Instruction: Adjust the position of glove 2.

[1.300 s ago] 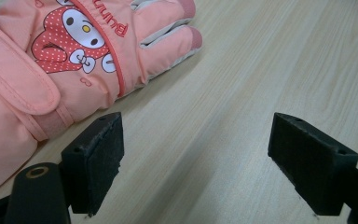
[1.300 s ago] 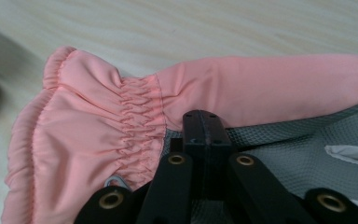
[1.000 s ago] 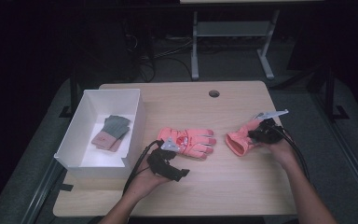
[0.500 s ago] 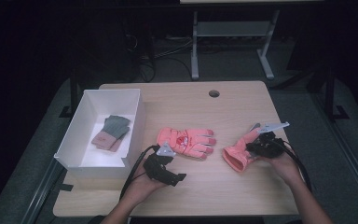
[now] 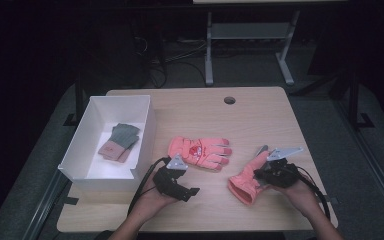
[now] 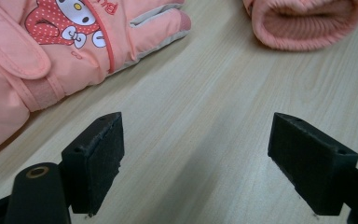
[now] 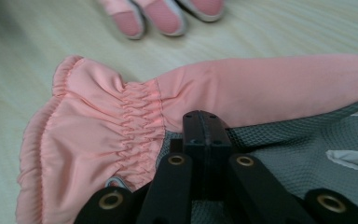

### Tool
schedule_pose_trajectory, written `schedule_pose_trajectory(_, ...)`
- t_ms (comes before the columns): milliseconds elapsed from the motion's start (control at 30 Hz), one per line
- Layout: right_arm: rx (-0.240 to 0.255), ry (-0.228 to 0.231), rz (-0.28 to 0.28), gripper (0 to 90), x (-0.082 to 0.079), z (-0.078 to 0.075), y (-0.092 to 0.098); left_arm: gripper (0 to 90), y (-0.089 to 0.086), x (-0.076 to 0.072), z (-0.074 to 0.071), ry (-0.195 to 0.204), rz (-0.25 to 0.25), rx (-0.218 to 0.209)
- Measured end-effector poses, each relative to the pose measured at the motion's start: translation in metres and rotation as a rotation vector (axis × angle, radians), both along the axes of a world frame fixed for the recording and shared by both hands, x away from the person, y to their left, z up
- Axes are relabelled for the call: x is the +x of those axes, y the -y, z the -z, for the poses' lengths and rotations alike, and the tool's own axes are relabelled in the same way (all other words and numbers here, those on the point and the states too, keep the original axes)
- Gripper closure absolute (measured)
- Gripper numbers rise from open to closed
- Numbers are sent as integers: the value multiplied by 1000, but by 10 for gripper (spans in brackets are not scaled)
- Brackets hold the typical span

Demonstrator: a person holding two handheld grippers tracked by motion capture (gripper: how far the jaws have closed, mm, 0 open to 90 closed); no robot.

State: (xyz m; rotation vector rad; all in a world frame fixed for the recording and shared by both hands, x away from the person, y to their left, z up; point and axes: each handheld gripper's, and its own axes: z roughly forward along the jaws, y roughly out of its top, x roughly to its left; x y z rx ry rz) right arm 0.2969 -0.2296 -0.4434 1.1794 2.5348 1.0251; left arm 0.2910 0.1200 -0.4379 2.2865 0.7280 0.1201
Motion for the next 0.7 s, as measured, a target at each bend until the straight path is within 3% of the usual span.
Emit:
schedule_pose_trajectory(33, 5, -2, -8, 900, -2, 0, -3, 181, 0, 0, 0, 1, -2, -2)
schedule_pose_trajectory(133, 20, 51, -24, 900, -5, -7, -3, 182, 0, 0, -1, 0, 1, -2)
schedule_pose_trajectory(300, 15, 114, 17, 900, -5, -17, 20, 185, -1, 1, 0, -2, 18, 4)
schedule_pose_trajectory(467, 26, 101, 21, 900, -7, -11, 37, 185, -2, 2, -1, -4, 15, -2)
schedule_pose_trajectory(700, -5, 62, -40, 900, -7, -1, 24, 186, -2, 2, 0, -8, 21, 2)
